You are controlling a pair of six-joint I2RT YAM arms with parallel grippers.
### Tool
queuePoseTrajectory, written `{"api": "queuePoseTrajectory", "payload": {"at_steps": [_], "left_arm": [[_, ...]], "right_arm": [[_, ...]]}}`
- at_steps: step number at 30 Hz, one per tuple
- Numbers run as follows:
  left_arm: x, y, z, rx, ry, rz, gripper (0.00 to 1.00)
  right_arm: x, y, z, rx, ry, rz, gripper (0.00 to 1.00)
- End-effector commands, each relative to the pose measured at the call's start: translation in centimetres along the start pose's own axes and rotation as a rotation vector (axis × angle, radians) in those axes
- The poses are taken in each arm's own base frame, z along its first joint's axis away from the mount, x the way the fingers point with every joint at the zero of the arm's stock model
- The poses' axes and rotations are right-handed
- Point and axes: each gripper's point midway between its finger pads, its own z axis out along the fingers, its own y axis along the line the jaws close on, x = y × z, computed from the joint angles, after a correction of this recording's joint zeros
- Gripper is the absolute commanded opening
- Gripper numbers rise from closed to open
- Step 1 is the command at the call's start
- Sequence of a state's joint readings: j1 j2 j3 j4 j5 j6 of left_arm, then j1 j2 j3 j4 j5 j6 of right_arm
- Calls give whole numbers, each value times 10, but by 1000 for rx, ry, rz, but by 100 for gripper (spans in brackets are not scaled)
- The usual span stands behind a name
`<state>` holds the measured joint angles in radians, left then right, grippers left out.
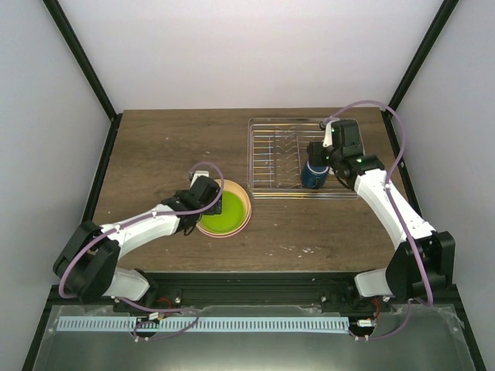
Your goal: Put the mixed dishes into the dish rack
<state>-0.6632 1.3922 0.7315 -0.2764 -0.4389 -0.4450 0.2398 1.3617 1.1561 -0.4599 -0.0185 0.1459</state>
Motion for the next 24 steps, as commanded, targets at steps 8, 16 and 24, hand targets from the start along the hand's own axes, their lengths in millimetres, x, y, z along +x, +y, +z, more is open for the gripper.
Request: {"api": "queuePoseTrajectory", "payload": {"at_steps": [8,16,24], "left_arm": [[12,-8,1,67,24,7,97],[2,-4,-11,46,-19,14,97],[11,-13,-12,78,-3,43,97]], "right_arm": [[-1,-1,5,-1,-8,-6,57],[2,-1,9,-1,4,-8,57],[2,-1,11,-1,6,-6,57]]}}
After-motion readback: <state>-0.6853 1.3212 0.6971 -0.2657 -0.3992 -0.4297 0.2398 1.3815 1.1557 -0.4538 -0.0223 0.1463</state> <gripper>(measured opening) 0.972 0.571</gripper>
